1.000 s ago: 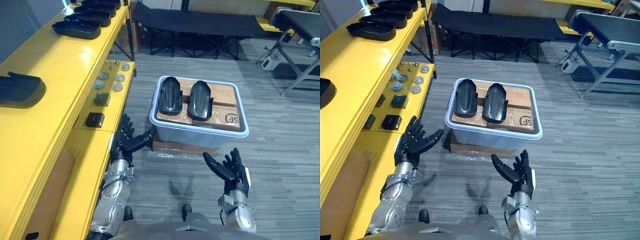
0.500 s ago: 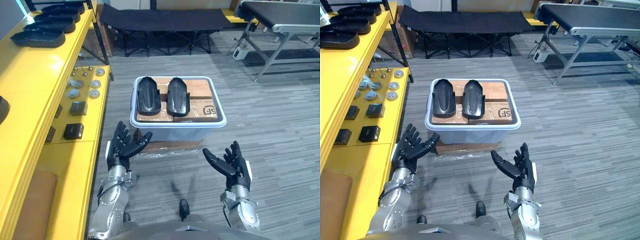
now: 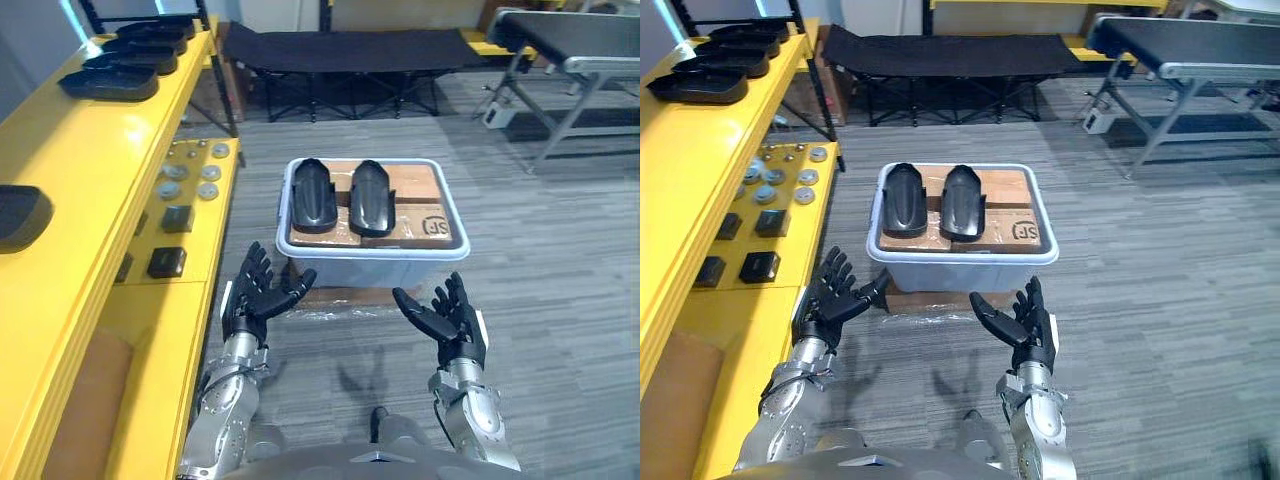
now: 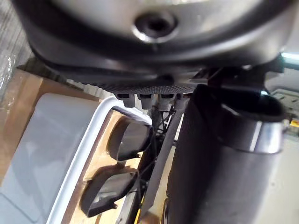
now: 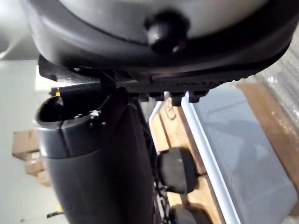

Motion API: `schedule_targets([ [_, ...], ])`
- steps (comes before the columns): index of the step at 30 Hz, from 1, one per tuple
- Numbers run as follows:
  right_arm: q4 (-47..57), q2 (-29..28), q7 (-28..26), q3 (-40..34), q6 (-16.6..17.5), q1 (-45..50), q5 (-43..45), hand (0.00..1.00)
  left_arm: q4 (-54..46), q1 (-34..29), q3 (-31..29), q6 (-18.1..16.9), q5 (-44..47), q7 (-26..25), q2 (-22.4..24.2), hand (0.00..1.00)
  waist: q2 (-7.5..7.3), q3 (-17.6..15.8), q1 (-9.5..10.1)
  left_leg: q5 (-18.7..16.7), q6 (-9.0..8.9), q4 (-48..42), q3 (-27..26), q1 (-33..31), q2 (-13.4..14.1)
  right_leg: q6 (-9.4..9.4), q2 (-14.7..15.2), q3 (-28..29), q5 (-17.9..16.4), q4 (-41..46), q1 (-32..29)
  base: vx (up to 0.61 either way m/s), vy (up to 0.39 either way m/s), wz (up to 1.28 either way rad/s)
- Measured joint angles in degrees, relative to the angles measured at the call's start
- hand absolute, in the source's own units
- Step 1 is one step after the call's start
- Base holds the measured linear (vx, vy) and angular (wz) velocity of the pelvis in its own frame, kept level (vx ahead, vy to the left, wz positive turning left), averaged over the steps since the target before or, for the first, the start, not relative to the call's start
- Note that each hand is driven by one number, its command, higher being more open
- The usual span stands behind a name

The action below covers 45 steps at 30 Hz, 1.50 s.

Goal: Walk over and take three plastic housings, then place them on the shelf

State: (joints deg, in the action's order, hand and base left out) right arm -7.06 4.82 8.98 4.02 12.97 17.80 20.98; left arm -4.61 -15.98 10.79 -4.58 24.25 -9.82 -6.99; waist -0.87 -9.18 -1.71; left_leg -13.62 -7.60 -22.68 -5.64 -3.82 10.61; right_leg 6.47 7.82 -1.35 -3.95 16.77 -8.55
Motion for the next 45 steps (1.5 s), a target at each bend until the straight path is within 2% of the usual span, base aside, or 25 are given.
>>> schedule_targets([
  [2, -0.01, -0.18, -0.27, -0.9, 0.39, 0.16, 0.09, 1.0, 0.06, 1.89, 0.19, -0.11, 0.11, 0.01, -1.08, 1.0, 0.54, -2.04, -0.9, -1.28, 0.44, -1.32, -0.62, -1.05, 1.24, 0.18, -0.16, -0.16, 1.76, -1.02, -0.67, -0.04, 0.063, -0.4],
  [5, 0.0, -0.7, -2.45, -1.79, 0.37, 1.79, 0.1, 1.0, 0.35, 3.29, 0.26, -1.5, 0.44, -0.4, -2.11, 1.0, 0.21, -3.63, -1.83, -1.39, 0.33, -1.34, -0.27, -0.85, 1.57, -0.38, -0.17, -0.23, 0.77, 3.11, -2.37, -0.04, 0.014, 0.03],
  [6, 0.01, -0.69, -3.78, -1.77, 0.35, 2.94, 0.1, 1.0, 0.62, 3.71, 0.25, -2.19, 0.96, -0.65, -2.04, 1.0, 0.25, -3.85, -2.23, -1.47, -0.06, -1.5, 0.87, -0.93, 1.9, -1.86, -0.67, 0.09, -0.58, 5.7, -2.84, 0.01, -0.097, 0.52],
  [8, 0.08, -0.69, -5.85, -1.38, 0.35, 4.95, 0.1, 1.0, 1.35, 4.71, 0.21, -2.93, 2.5, -0.64, -2.18, 1.0, 0.19, -4.0, -3.37, -1.98, -1.88, -2.27, 5.19, -1.67, 2.2, -0.92, -1.8, 0.22, -4.43, 6.27, 0.04, 0.04, -0.175, 0.87],
  [9, 0.25, -0.7, -6.44, -0.85, 0.31, 5.41, -0.02, 1.0, 2.04, 5.11, 0.34, -3.2, 3.38, -0.3, -1.98, 1.0, 0.86, -4.27, -3.3, -2.16, -2.52, -2.15, 7.95, -1.93, 2.78, -1.43, -2.98, 0.22, -6.58, 8.32, 0.24, 0.04, -0.231, 0.96],
  [10, 1.03, -0.63, -6.72, -0.48, 0.22, 5.57, -0.18, 1.0, 2.74, 4.99, 0.39, -3.31, 4.23, -0.29, -1.96, 1.0, 0.64, -4.15, -3.21, -2.16, -3.02, -1.28, 10.53, -2.05, 3.36, -1.94, -3.63, -2.04, -9.2, 9.83, 0.41, 0.05, -0.249, 0.87],
  [11, 1.42, -0.62, -6.81, -0.41, 0.19, 5.62, -0.16, 1.0, 3.25, 4.63, 0.54, -3.31, 4.59, -0.3, -1.99, 1.0, 0.86, -4.12, -3.18, -1.91, -2.64, 0.11, 11.28, -1.84, 3.65, -2.55, -3.85, -3.17, -9.96, 10.12, 0.52, 0.08, -0.28, 0.88],
  [12, 2.73, -0.48, -7.14, -0.51, 0.06, 5.74, 0.2, 1.0, 4.44, 3.59, 0.55, -3.29, 5.09, -0.21, -2.48, 1.0, 0.27, -3.16, -2.94, -0.73, -0.44, 0.64, 11.53, -2.07, 3.96, -4.23, -3.92, -5.54, -10.93, 9.28, 0.32, 0.11, -0.295, 0.74],
  [13, 5.11, 0.62, -7.43, -0.84, 0.04, 5.79, 0.23, 1.0, 4.8, 1.87, 0.8, -3.09, 5.46, -0.05, -1.45, 1.0, 1.14, -3.13, -2.97, -0.48, 3.21, -7.62, 11.58, -5.07, 3.85, -5.46, -4.08, -7.59, -10.9, 9.39, 0.48, 0.17, -0.336, 0.75],
  [14, 6.27, 1.77, -7.56, -1.14, 0.03, 5.78, 0.14, 1.0, 4.99, 0.93, 1.08, -2.74, 5.51, 0.03, -0.9, 1.0, 1.77, -3.1, -3.1, -0.07, 4.15, -10.26, 11.22, -5.97, 3.93, -5.81, -4.17, -8.68, -10.91, 9.22, 0.76, 0.16, -0.262, 0.68],
  [15, 7.63, 2.74, -7.71, -1.7, 0.01, 5.74, 0.04, 1.0, 5.55, 0.16, 1.86, -2.24, 5.72, 0.19, -0.57, 1.0, 2.34, -3.34, -3.29, 0.67, 4.72, -10.03, 9.2, -6.22, 4.26, -6.3, -4.24, -10.12, -10.97, 8.88, 1.74, 0.19, -0.226, 0.75],
  [16, 8.01, 4.18, -7.94, -2.62, -0.11, 5.68, -0.05, 1.0, 6.32, -0.57, 2.6, -1.52, 6.56, 0.74, -0.42, 1.0, 2.36, -3.41, -3.06, 1.97, 4.07, -9.06, 8.39, -6.09, 4.35, -6.62, -4.16, -11.06, -10.98, 7.49, 3.17, 0.17, -0.164, 0.75],
  [17, 8.0, 5.19, -8.05, -3.4, -0.24, 5.34, -0.04, 1.0, 6.97, -1.02, 3.23, -1.09, 6.93, 1.31, -0.4, 1.0, 2.25, -3.52, -2.16, 1.32, 2.53, -7.55, 6.94, -5.79, 3.81, -6.97, -3.78, -11.84, -10.61, 5.27, 4.87, 0.16, -0.129, 0.54],
  [18, 8.04, 5.59, -8.06, -3.61, -0.2, 5.31, -0.02, 1.0, 6.96, -1.3, 3.53, -1.06, 6.97, 1.68, -0.4, 1.0, 2.27, -3.51, -1.8, 1.04, 1.83, -5.81, 6.36, -5.76, 3.06, -7.0, -3.5, -12.37, -10.21, 4.28, 5.62, 0.15, -0.061, 0.43],
  [20, 7.99, 6.2, -7.55, -5.23, -0.1, 5.06, 0.72, 1.0, 6.32, -2.4, 4.34, -1.3, 6.94, 3.62, -0.11, 1.0, 1.62, -4.14, -0.33, 1.29, 0.95, 0.83, 6.9, -6.97, -2.18, -6.05, -1.81, -12.93, -8.93, 0.27, 8.23, 0.12, 0.012, 0.28],
  [21, 7.98, 6.67, -7.32, -5.28, 0.06, 5.09, 1.06, 1.0, 5.98, -2.65, 4.6, -1.37, 6.85, 3.94, -0.09, 1.0, 2.19, -4.21, 0.2, 1.76, 0.67, 1.25, 7.34, -7.34, -3.06, -5.8, -1.65, -12.9, -8.66, -0.36, 8.93, 0.1, 0.087, -0.07],
  [22, 7.94, 7.16, -7.09, -5.21, 0.17, 5.07, 2.1, 1.0, 5.42, -3.04, 4.87, -1.38, 6.85, 4.13, -0.05, 1.0, 2.68, -4.34, 0.84, 3.75, 0.6, 1.92, 7.67, -7.71, -3.74, -5.38, -1.68, -12.79, -8.47, -0.94, 9.75, 0.09, 0.141, -0.41],
  [23, 7.21, 8.09, -6.75, -4.06, 0.3, 4.5, 2.24, 1.0, 5.1, -2.86, 5.1, -1.36, 6.75, 5.19, 0.2, 1.0, 3.89, -4.26, 1.54, 8.2, 1.39, 2.76, 6.83, -7.47, -4.04, -4.34, -2.23, -10.93, -8.15, -1.77, 10.79, 0.1, 0.167, -0.42],
  [24, 6.8, 8.04, -6.58, -3.38, 0.29, 4.12, 2.49, 1.0, 5.01, -2.51, 5.14, -1.36, 6.7, 5.61, 0.16, 1.0, 3.76, -3.77, 1.44, 8.4, 1.7, 3.78, 6.4, -7.19, -4.42, -3.64, -1.81, -10.48, -7.65, -2.38, 10.64, 0.11, 0.199, -0.41],
  [26, 6.62, 5.84, -6.48, -2.15, 1.03, 3.83, 3.7, 1.0, 2.74, -0.86, 5.21, -1.43, 6.66, 7.4, -1.08, 1.0, 1.99, -3.52, 0.87, 10.51, 3.43, 8.84, 4.7, -7.08, -6.82, -1.94, 0.37, -9.34, -6.32, -4.58, 8.9, 0.08, 0.172, -0.1],
  [28, 5.0, 4.2, -6.49, -0.89, 1.52, 3.78, 4.31, 1.0, 2.22, 0.67, 5.49, -1.42, 6.52, 7.38, -1.18, 1.0, 1.12, -3.27, -0.1, 11.46, 4.17, 11.09, 4.34, -7.12, -8.17, -1.3, 1.51, -9.39, -5.31, -5.92, 8.46, 0.03, 0.117, 0.05],
  [34, 0.89, 2.73, -6.58, 3.46, 1.56, 3.88, 3.1, 1.0, 2.21, 3.0, 9.96, -1.39, 4.37, 6.07, -1.39, 1.0, 0.63, -3.0, -0.2, 11.47, 4.47, 10.89, 4.55, -7.31, -8.75, -1.09, 1.89, -9.5, -3.36, -6.95, 8.72, 0.04, 0.059, 0.03],
  [40, 0.9, 2.9, -6.63, 4.82, 2.26, 3.32, 1.92, 1.0, 2.25, 2.55, 13.15, -1.39, 4.37, 3.74, -1.68, 1.0, 0.36, -2.61, -0.09, 11.84, 4.99, 11.26, 4.69, -6.58, -8.73, -0.46, 1.97, -9.46, -2.18, -7.24, 9.53, -0.03, 0.014, 0.01],
  [41, -3.26, 3.12, -7.35, 8.24, 2.54, 3.85, 2.99, 1.0, 3.0, 1.99, 15.85, -1.43, 4.37, 1.31, -2.54, 1.0, -1.67, 1.47, -0.17, 22.3, 3.94, 27.74, 3.95, -0.73, -8.03, -0.21, 0.87, -8.08, -0.71, -11.84, 9.64, -0.03, 0.016, 0.0],
  [45, -3.26, 3.12, -7.36, 8.21, 2.54, 3.83, 2.99, 1.0, 3.0, 2.01, 15.74, -1.43, 4.38, 1.3, -2.54, 1.0, -2.14, 1.77, -0.21, 22.26, 3.94, 27.72, 3.89, -0.74, -8.02, -0.21, 0.86, -8.03, -0.71, -11.87, 9.63, 0.0, 0.0, 0.0],
])
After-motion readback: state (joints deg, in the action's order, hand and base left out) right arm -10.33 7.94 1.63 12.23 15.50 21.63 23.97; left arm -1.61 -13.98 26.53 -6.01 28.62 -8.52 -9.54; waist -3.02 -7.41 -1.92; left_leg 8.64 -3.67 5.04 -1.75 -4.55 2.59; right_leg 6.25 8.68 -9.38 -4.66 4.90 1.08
